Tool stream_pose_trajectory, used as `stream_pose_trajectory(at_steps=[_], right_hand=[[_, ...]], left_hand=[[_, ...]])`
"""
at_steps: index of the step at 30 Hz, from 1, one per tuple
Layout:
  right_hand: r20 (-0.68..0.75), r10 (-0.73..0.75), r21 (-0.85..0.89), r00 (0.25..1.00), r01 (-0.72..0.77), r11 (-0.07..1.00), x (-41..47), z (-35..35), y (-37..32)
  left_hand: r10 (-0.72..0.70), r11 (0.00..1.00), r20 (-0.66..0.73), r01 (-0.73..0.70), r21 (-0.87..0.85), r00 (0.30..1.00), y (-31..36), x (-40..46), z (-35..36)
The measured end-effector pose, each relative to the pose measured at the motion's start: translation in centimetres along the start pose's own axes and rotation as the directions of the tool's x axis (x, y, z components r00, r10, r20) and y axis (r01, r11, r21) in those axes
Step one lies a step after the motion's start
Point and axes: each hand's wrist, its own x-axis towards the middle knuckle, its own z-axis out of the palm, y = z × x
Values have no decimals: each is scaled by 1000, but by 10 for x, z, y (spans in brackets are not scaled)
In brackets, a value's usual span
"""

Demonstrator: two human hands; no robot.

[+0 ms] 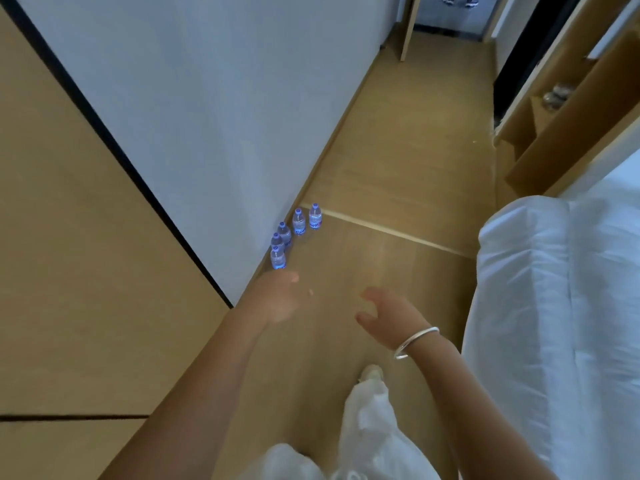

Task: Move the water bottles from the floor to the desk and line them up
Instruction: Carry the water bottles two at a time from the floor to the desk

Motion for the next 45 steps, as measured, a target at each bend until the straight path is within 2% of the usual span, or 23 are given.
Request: stream_pose_trajectory(at_steps=[3, 8, 13, 15, 21, 25, 28, 32, 36, 40, 43, 45], right_hand=[[45, -2, -5, 999, 3, 1000, 58, -21, 17], [129, -46, -1, 991, 46, 999, 156, -61, 46], [242, -148, -25, 959, 158, 987, 249, -104, 41], [231, -204, -51, 951, 221, 974, 281, -113, 30], [263, -216, -95, 940, 248, 964, 389, -108, 12], [336, -171, -61, 926, 203, 977, 456, -92, 1], [412, -194, -66, 890, 241, 968, 504, -81, -5], [429, -237, -61, 872, 290, 955, 563, -69, -17], [491, -255, -70, 833, 330, 941, 607, -45, -14], [575, -259, -88, 776, 374, 923, 644, -14, 1], [579, -291, -67, 762, 400, 914, 690, 25, 14], [588, -279, -69, 759, 391, 918, 714, 59, 25]], left_hand=[[-34, 999, 17, 34, -6, 999, 13, 53, -8], [-169, 984, -22, 168, -52, 985, 37, 138, -24], [-306, 947, -46, 298, -122, 951, 48, 202, -44], [-334, 931, -43, 322, -172, 942, 46, 225, -48], [-403, 875, -30, 375, -306, 915, 29, 312, -53], [-481, 821, 25, 461, -336, 876, 2, 377, -58], [-519, 786, 56, 502, -362, 853, -11, 416, -59], [-566, 735, 101, 557, -387, 818, -25, 456, -49], [-654, 616, 106, 609, -499, 749, -46, 490, -31], [-752, 499, 41, 608, -617, 658, -68, 531, 2], [-836, 332, 17, 532, -779, 548, -86, 578, 40], [-875, 246, 47, 527, -814, 481, -94, 606, 76]])
